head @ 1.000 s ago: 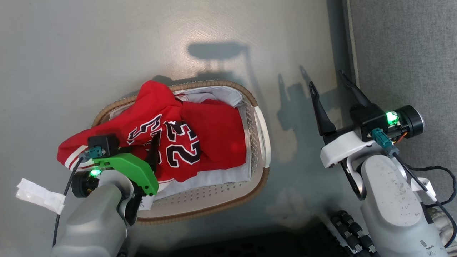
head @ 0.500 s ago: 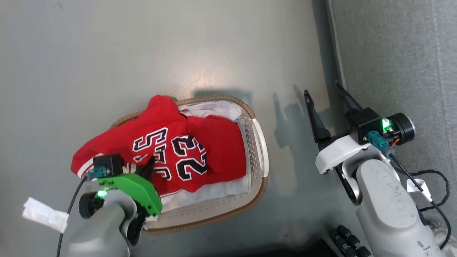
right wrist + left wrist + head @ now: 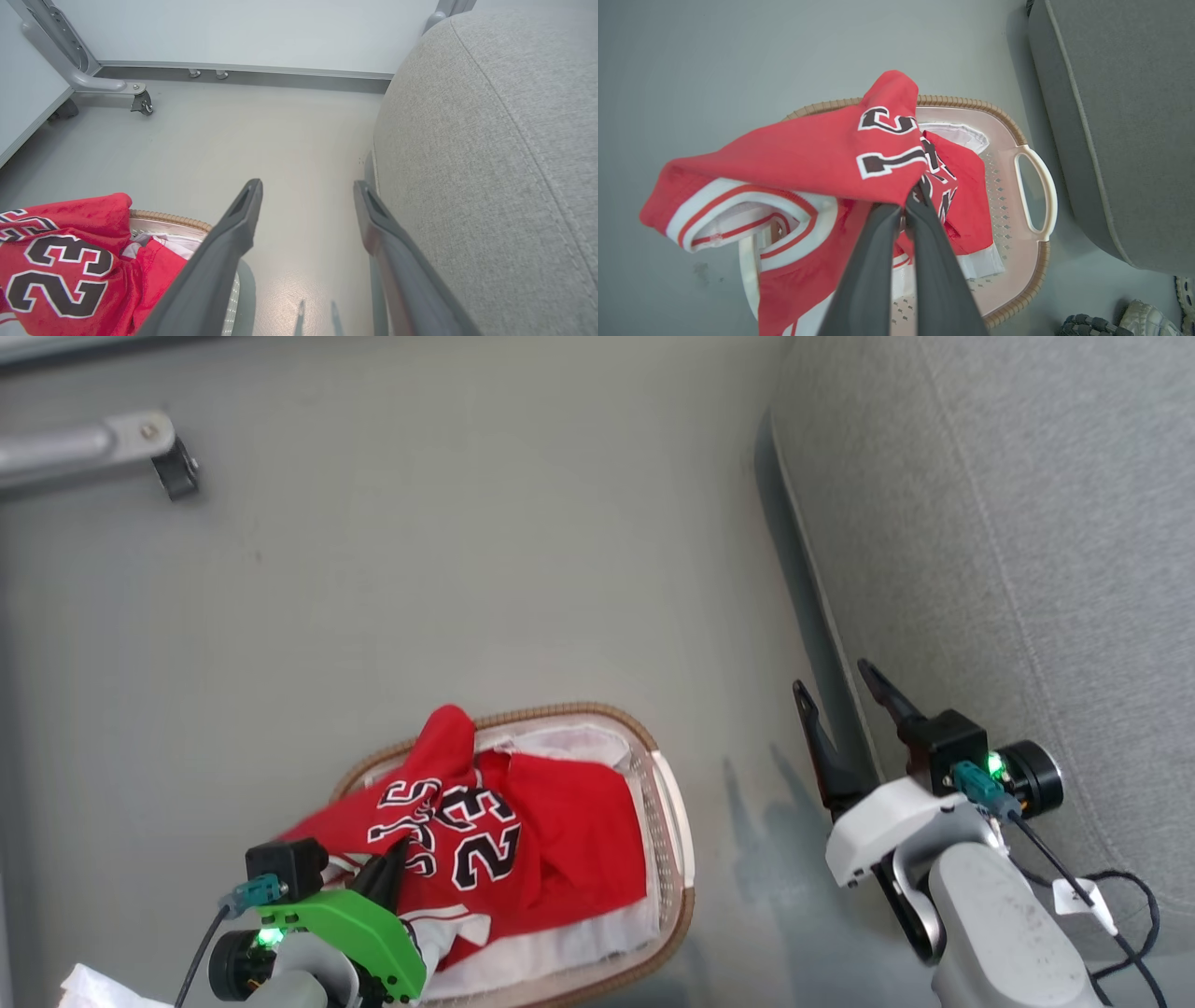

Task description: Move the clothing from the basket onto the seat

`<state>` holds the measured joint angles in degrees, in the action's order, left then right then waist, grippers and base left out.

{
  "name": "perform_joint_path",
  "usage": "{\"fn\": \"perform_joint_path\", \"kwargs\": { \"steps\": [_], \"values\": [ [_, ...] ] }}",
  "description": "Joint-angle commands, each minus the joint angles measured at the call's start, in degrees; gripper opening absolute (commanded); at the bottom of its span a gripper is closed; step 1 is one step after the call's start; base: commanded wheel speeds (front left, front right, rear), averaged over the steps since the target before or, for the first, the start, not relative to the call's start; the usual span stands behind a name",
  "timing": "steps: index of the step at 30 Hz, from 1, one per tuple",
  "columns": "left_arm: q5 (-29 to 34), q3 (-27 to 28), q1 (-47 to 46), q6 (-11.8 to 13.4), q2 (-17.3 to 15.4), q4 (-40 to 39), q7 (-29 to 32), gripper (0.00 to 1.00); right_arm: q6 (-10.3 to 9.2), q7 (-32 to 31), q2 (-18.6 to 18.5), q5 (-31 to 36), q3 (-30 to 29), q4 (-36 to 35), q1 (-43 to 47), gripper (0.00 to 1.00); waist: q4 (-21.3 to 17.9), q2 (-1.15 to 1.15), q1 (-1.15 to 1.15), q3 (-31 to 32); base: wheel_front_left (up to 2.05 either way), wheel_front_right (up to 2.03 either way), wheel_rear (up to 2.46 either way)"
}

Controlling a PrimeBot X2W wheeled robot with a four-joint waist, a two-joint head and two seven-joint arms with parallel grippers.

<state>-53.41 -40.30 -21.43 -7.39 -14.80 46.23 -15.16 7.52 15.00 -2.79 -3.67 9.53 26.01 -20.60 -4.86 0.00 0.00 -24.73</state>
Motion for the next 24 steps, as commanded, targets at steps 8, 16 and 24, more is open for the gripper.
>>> {"fn": "perform_joint_path", "kwargs": {
  "steps": [8,16,24],
  "values": [
    [11.79,9.28,6.38,-0.13,0.89,-9.68,0.00,0.00,-0.06,0.27,-0.26,-1.04,-1.01,-0.57,6.14,1.00,1.50,0.00,0.00,16.60,0.00,0.00,0.00],
    [19.15,15.29,6.93,-0.13,3.04,-22.63,-0.01,0.00,-0.06,0.27,-0.25,-2.10,-0.36,-0.81,9.37,1.00,1.29,0.00,0.00,21.99,0.00,0.00,0.00],
    [23.39,16.74,1.94,-0.13,4.19,-33.01,-0.01,0.00,-0.05,0.27,-0.21,-3.11,1.76,-2.02,10.42,1.00,1.14,0.00,0.00,24.22,0.00,0.00,0.00]
  ]
}}
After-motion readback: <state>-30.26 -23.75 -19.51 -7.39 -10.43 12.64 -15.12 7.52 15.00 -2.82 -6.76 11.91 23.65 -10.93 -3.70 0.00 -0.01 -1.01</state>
